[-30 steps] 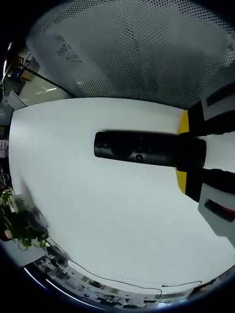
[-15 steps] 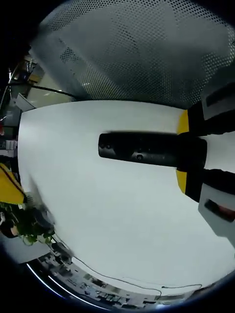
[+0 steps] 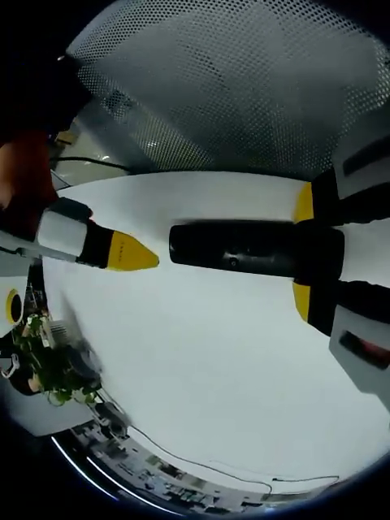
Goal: Press the specified remote control buttons in sequence, fully releasing each button before pressing the next.
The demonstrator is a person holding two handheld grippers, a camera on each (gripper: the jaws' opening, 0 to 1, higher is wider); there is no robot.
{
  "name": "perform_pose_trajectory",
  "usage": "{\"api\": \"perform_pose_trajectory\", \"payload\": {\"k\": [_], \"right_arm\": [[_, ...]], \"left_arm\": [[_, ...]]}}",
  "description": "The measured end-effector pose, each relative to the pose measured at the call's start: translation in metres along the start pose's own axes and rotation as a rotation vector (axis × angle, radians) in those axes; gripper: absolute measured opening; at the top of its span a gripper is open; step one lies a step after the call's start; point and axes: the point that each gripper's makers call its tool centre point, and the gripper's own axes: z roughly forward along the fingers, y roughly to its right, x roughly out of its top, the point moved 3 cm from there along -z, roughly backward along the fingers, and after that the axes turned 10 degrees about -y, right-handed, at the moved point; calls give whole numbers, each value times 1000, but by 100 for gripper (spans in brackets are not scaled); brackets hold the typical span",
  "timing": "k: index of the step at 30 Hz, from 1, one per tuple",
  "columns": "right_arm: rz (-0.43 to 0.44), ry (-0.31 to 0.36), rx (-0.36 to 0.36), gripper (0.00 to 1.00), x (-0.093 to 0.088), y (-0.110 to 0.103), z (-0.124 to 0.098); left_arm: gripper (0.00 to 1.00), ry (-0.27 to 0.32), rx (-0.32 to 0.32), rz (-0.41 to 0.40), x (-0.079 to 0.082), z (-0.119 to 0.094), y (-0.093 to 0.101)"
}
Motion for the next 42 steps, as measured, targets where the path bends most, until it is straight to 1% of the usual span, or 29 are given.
{"api": "perform_pose_trajectory", "payload": {"k": [2,5,8,10,16,20,28,33,38,42], "right_arm": [[-9,7,6,0,2,-2,2],[-21,-54,-13,0,-5,0,10],[-28,-56,-16,0,-5,0,11],[-19,-68,-4,0,-6,0,13],[-20,-75,-6,0,-7,-1,12],[-39,-90,-10,0,-9,-4,14],[-48,-84,-5,0,-10,-3,14],[-29,-69,23,0,-10,-1,13],[-45,-67,10,0,-10,-3,14],[-13,-68,27,0,-10,-2,13]], "left_arm": [[25,-1,1,1,1,1,0],[25,1,1,0,1,1,0],[25,4,1,0,1,1,0],[25,2,1,4,1,1,0],[25,3,0,5,1,1,0],[25,6,0,1,0,1,0],[25,11,0,-19,0,1,1],[25,22,4,-38,0,1,1],[25,20,8,-41,0,1,1],[25,29,9,-38,0,1,0]]}}
